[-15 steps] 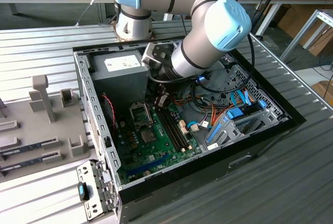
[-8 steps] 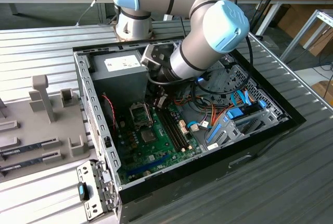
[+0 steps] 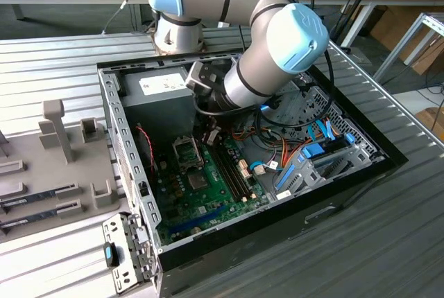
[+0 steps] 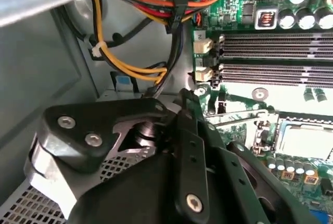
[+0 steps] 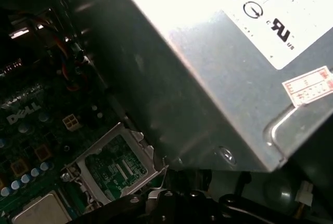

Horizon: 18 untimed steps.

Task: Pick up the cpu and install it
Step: 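Close the cpu cover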

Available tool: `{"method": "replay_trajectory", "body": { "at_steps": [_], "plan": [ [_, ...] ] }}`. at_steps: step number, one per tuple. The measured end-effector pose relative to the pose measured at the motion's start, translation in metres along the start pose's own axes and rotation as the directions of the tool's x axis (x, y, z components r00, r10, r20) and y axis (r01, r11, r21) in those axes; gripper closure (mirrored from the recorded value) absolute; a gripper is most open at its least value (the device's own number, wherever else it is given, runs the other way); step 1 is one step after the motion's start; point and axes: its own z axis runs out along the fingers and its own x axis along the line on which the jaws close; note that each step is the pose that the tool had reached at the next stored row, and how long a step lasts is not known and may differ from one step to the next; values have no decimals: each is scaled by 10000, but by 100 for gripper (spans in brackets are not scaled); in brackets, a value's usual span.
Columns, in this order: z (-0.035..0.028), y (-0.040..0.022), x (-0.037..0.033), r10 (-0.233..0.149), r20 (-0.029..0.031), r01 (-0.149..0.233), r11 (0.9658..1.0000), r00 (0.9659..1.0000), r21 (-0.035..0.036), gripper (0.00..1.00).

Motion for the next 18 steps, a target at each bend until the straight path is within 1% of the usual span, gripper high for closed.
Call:
{"method": "replay_trajectory", "body": {
  "at_steps": [1, 4, 6, 12, 18],
  "plan": [
    [-9, 6, 1, 1, -1, -1, 10000, 10000, 1, 89],
    [-61, 27, -4, 0, 5, 0, 10000, 10000, -1, 89],
    [-75, 32, -6, -1, 10, 1, 10000, 10000, -4, 89],
    [-106, 48, -6, -8, 37, 8, 10000, 10000, -23, 89],
    [-109, 48, -1, -14, 65, 14, 10000, 10000, -46, 89]
  ]
}}
